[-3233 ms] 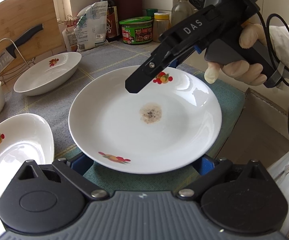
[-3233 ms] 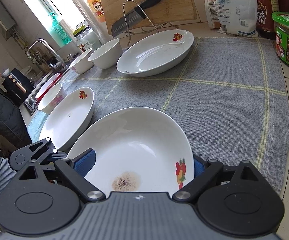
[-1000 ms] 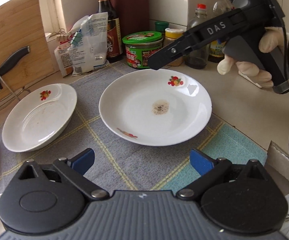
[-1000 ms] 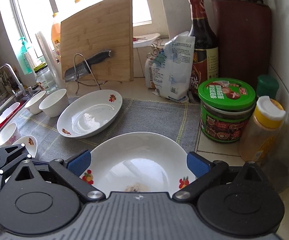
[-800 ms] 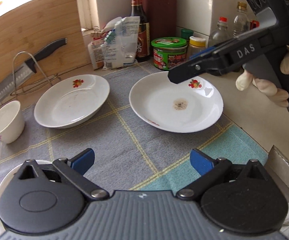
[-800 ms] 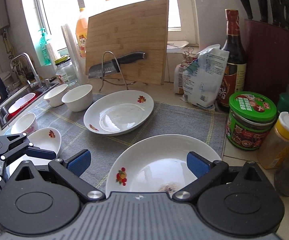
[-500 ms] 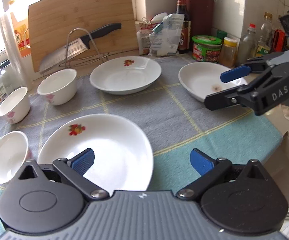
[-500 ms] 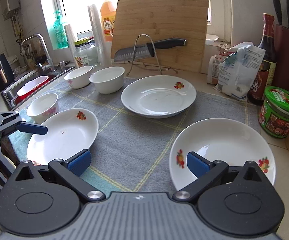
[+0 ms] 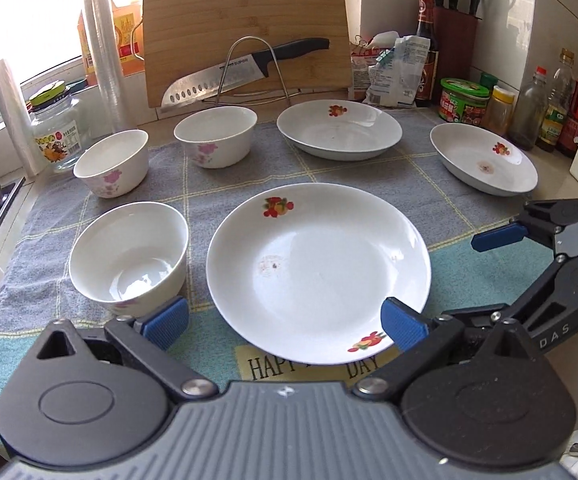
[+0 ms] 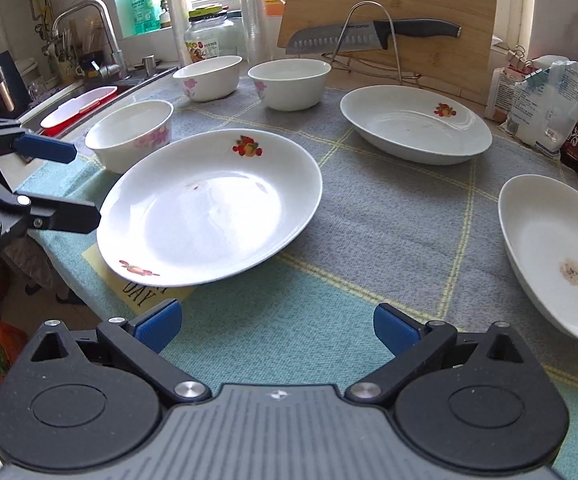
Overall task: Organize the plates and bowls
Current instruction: 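Reach the left gripper to the large flower plate and grasp its rim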
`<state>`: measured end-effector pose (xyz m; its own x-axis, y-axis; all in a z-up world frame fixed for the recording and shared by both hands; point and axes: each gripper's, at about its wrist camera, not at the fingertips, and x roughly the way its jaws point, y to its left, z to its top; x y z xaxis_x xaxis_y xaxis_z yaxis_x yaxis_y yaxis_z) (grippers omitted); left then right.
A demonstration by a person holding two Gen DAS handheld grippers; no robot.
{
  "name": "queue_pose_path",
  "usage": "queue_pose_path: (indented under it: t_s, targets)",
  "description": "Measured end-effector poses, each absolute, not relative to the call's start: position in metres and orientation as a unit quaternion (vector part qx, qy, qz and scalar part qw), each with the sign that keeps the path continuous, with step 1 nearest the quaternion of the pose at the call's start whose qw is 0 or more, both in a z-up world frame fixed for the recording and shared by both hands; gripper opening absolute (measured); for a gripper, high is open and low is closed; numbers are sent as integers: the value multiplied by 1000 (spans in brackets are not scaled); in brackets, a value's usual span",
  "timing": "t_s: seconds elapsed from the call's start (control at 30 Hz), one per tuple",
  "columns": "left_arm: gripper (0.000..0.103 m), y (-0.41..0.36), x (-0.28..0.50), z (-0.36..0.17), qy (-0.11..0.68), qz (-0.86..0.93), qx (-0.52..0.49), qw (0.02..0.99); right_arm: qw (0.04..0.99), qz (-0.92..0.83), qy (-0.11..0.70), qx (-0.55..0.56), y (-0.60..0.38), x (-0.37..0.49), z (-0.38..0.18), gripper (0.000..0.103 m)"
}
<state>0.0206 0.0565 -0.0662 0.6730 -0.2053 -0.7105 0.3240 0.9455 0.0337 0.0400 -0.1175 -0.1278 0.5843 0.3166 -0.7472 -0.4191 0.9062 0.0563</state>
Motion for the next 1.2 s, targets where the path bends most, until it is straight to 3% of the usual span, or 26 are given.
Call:
queue_pose_path:
  t_s: [0.63,1.2]
  targets:
    - [101,95,32,-66,369,-173,77,910,887,234,378,-123,-57,44,-151,103]
    - [101,66,113,-54,373,-260,100,885,903,235,342,-112,-61,40,-157,103]
